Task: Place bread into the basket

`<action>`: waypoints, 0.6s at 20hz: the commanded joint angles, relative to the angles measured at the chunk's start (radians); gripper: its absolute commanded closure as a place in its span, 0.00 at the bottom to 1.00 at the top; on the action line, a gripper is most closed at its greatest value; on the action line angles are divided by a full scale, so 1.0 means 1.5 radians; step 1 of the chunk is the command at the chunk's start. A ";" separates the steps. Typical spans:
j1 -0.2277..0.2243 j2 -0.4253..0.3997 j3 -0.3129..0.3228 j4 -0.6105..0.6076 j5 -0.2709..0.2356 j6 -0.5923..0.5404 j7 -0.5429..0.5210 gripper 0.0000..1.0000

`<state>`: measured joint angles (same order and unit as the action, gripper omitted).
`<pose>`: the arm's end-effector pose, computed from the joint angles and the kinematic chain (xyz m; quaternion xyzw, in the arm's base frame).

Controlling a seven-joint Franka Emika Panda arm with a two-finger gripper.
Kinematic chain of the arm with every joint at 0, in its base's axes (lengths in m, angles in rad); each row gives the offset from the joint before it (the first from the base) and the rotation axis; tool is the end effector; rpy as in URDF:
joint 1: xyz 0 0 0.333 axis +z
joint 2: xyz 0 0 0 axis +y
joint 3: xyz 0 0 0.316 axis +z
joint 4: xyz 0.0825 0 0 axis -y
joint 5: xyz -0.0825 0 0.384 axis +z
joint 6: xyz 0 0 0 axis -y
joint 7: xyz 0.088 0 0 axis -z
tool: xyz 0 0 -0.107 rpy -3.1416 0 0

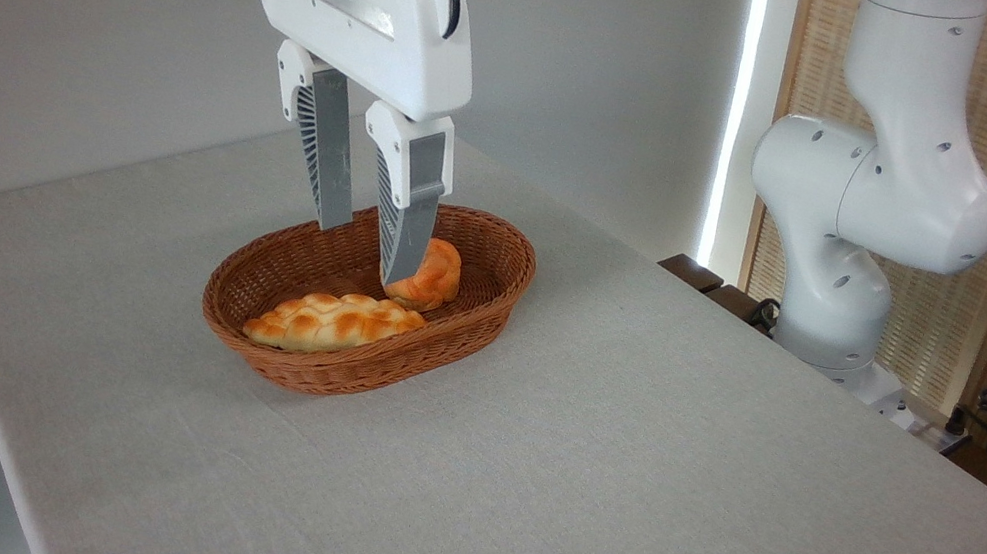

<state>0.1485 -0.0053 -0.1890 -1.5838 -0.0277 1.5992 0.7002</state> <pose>0.5551 -0.0257 0.6238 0.9322 -0.3617 0.0141 0.0093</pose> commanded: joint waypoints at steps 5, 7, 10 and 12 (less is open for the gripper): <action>-0.052 0.011 0.064 0.031 0.002 -0.030 0.019 0.00; -0.073 0.011 0.086 0.029 0.002 -0.024 0.027 0.00; -0.074 0.012 0.088 0.026 0.003 0.000 0.037 0.00; -0.080 0.012 0.094 0.023 0.005 0.006 0.038 0.00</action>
<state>0.0541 0.0022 -0.0792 -1.5601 -0.0277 1.5921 0.7341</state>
